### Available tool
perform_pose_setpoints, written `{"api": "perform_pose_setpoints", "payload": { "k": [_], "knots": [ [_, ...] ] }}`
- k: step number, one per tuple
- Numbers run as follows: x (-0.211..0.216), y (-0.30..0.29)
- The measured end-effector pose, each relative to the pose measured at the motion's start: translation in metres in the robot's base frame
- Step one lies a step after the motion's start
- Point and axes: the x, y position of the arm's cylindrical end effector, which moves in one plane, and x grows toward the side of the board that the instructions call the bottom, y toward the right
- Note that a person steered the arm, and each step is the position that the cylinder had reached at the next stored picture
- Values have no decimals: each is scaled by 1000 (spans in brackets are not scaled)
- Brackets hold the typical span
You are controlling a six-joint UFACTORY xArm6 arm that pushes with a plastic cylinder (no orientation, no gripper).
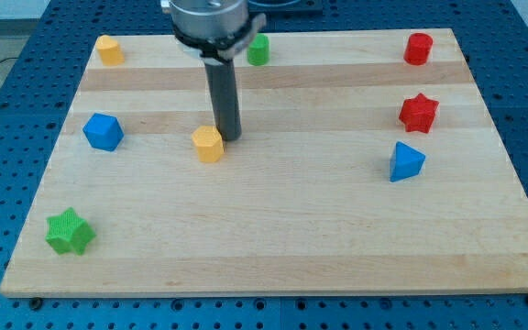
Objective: Push the yellow hexagon towards the bottom center of the board
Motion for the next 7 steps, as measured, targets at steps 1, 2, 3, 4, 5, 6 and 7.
{"api": "perform_pose_setpoints", "payload": {
  "k": [1, 2, 3, 4, 5, 6, 7],
  "knots": [
    [12, 0],
    [-29, -3],
    [-48, -42],
    [-14, -67],
    [44, -23],
    [72, 24],
    [67, -12]
  ]
}}
